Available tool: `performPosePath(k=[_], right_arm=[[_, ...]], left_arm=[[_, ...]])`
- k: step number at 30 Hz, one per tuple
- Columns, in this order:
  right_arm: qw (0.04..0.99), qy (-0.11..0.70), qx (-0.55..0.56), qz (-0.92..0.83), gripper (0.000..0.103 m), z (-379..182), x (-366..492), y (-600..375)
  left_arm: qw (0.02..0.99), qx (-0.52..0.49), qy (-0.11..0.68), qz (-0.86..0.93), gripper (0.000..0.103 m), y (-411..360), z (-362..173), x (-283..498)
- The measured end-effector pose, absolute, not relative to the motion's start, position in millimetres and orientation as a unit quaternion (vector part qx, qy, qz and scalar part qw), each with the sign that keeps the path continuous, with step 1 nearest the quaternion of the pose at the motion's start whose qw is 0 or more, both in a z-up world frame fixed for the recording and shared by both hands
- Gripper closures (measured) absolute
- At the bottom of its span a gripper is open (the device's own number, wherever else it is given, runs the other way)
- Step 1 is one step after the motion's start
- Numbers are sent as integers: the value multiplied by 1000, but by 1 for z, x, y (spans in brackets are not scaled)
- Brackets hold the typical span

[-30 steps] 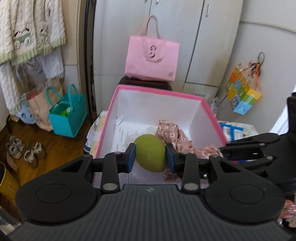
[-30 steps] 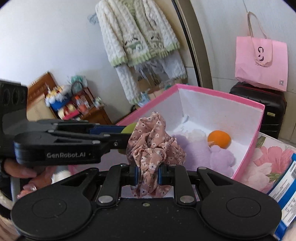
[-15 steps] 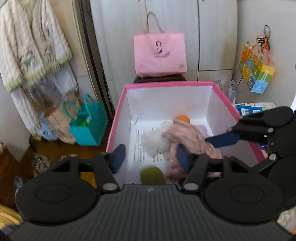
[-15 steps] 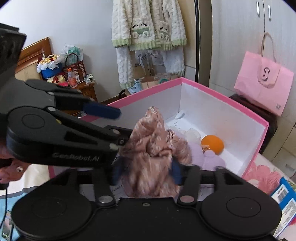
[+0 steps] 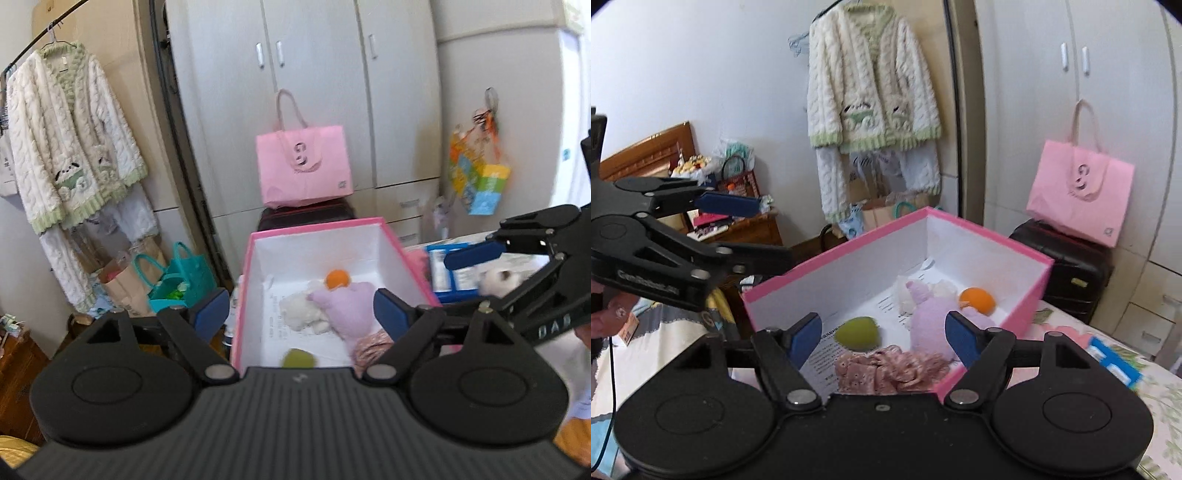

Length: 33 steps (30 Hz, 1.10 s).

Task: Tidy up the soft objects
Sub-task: 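Move both grippers back from the box over the bed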

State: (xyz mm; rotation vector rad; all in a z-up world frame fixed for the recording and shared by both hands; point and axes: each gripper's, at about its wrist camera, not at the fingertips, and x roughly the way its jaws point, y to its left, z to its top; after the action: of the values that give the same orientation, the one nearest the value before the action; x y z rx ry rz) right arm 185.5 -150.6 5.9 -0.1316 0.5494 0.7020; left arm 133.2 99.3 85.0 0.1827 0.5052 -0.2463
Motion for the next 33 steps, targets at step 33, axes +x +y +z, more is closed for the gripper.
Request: performPosePath(k=[33], right_arm=[[940,229,-73,241,4,-18,32,-282]], left_arm=[[876,66,368,-305,1,11,54,61]])
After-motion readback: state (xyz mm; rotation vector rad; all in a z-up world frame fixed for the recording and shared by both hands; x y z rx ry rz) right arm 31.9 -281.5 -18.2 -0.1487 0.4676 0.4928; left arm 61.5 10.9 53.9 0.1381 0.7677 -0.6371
